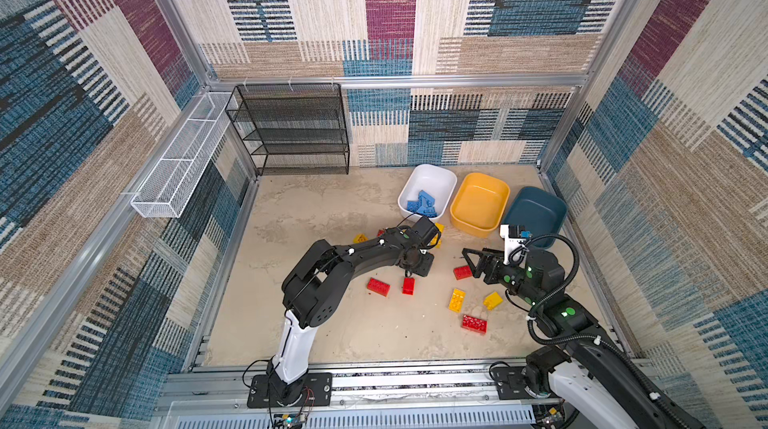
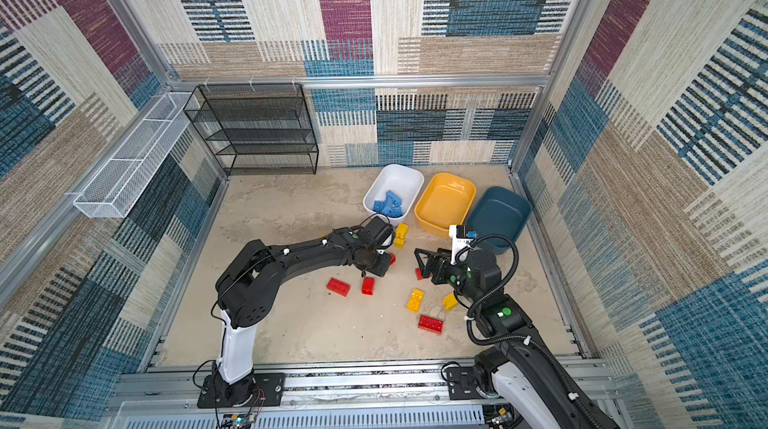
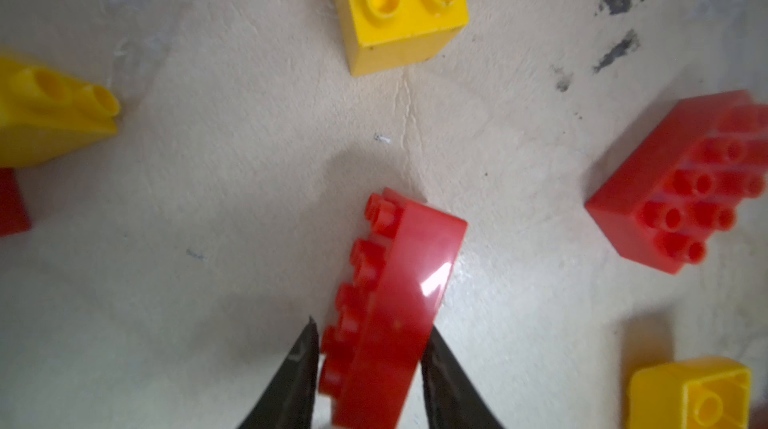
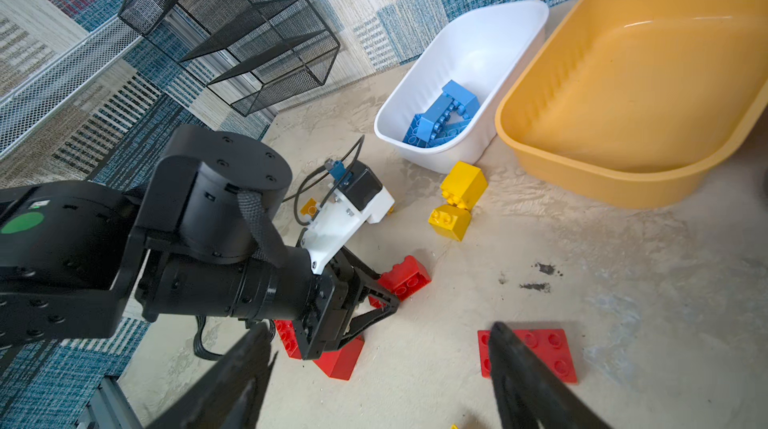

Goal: Sort the legos into containers by color
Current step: 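Carry the red brick with the left gripper into the yellow tub and release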

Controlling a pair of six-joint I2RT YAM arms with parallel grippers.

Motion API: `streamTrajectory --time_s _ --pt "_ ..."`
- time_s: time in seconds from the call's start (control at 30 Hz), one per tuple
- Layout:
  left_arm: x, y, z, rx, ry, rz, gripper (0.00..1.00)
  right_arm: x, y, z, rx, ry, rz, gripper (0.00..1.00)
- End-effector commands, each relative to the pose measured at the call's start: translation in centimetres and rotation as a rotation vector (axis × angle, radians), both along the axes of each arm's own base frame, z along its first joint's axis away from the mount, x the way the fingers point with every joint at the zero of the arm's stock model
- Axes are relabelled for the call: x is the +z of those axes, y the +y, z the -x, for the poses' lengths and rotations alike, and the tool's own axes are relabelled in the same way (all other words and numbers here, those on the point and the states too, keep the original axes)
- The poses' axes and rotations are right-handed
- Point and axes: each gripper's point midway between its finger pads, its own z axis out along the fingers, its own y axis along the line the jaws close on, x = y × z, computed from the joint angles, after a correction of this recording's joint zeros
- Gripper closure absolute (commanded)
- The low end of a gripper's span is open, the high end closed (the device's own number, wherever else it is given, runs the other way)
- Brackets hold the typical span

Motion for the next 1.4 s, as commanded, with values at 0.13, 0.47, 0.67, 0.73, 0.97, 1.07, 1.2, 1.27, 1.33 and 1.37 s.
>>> streamTrajectory --time_s 0.13,0.47,0.67,0.73,0.97,1.07,1.2,1.27,1.33,1.37 --pt "0.1 -0.2 -0.4 -0.02 -0.01 -0.012 0.7 0.4 0.3 0.0 0.013 -0.021 -0.027 0.17" --pt "3.9 -1.6 -0.8 -0.047 -0.036 0.055 0.74 2.3 0.8 0.5 0.042 -0.052 -0.062 0.17" --pt "7.8 -4.2 -2.7 -0.09 -0.108 0.123 0.74 6.7 2.1 1.8 0.147 -0.181 -0.153 0.17" --pt "8.7 -5.4 -3.6 -0.108 -0.118 0.136 0.74 7.5 2.4 2.1 0.17 -0.2 -0.16 0.16" --pt "10.1 -10.3 -6.8 -0.16 -0.14 0.207 0.74 9.2 2.9 2.5 0.211 -0.238 -0.161 0.16" --pt "10.2 -12.2 -8.2 -0.165 -0.146 0.237 0.74 9.7 2.7 2.7 0.207 -0.254 -0.158 0.16" --pt "10.0 -14.1 -10.3 -0.134 -0.16 0.298 0.72 10.1 2.4 2.7 0.191 -0.265 -0.145 0.16" --pt "9.6 -14.6 -11.1 -0.117 -0.164 0.327 0.72 10.4 2.2 2.6 0.178 -0.271 -0.142 0.16" --pt "9.1 -14.8 -12.1 -0.089 -0.164 0.354 0.72 10.7 2.1 2.7 0.177 -0.28 -0.146 0.16" --pt "8.9 -14.8 -12.5 -0.075 -0.161 0.368 0.72 10.8 2.1 2.7 0.177 -0.281 -0.147 0.16"
